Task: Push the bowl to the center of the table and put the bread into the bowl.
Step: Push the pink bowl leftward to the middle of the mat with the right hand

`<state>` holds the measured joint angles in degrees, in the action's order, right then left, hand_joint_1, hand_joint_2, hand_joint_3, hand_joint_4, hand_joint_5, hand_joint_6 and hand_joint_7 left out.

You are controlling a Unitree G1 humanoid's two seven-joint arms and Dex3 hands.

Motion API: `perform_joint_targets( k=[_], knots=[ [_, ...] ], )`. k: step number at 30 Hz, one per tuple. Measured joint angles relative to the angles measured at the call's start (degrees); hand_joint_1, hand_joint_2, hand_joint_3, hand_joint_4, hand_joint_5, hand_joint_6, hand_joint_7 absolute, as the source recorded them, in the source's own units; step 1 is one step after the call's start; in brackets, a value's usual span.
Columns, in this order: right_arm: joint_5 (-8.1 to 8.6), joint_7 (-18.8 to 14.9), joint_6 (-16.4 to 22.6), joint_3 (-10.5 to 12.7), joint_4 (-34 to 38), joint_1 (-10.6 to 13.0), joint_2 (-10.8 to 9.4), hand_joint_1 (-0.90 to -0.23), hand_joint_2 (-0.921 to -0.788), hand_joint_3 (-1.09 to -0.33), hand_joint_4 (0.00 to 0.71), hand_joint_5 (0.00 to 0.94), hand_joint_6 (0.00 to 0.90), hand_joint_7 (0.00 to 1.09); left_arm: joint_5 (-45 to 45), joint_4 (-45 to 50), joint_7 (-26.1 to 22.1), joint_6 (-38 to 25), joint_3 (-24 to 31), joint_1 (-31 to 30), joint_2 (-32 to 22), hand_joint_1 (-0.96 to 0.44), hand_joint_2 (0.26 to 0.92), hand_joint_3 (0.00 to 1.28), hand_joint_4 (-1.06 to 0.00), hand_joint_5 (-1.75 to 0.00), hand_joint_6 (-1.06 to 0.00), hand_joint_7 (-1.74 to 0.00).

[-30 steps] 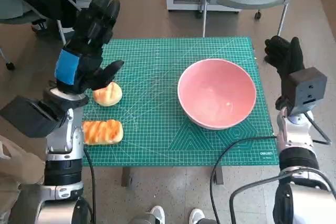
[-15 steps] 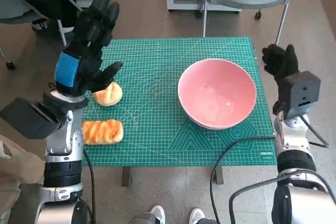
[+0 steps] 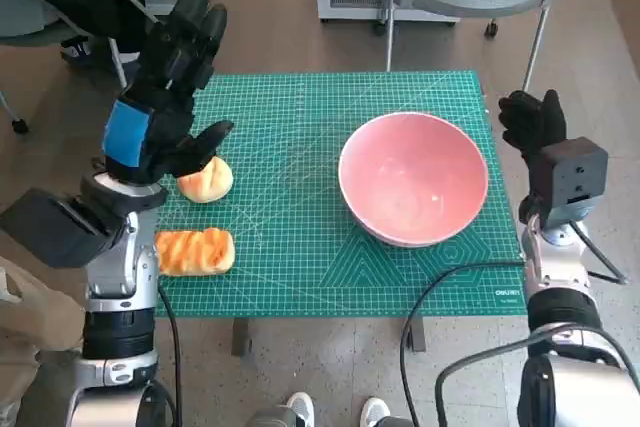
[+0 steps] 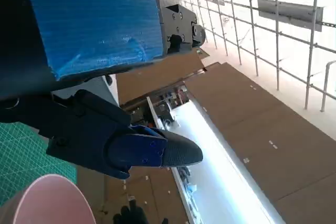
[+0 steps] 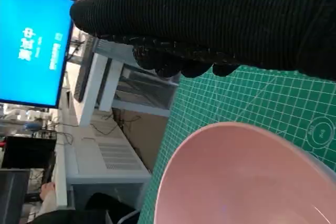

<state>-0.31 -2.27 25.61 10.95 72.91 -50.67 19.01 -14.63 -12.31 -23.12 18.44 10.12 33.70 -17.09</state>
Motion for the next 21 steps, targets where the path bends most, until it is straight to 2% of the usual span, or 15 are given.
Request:
perform_joint_targets(
  k=[12,21],
  knots=[
    [0.02,0.1,-1.5,0.1,0.8,0.5,-1.4,-0.587,-0.921,-0.834,0.172,0.0,0.071,0.23,0.0,2.1,0.4,-1.9,0.5,-1.2,-0.1,-0.64,0.921,0.32,-0.05,0.0,-0.06,-0.18],
    [-0.01,0.1,-1.7,0.1,0.9,0.5,-1.5,-0.577,-0.921,-0.836,0.17,0.0,0.077,0.22,0.0,3.1,0.6,-2.9,0.7,-1.4,-0.2,-0.64,0.921,0.32,-0.05,0.0,-0.05,-0.2]
  ],
)
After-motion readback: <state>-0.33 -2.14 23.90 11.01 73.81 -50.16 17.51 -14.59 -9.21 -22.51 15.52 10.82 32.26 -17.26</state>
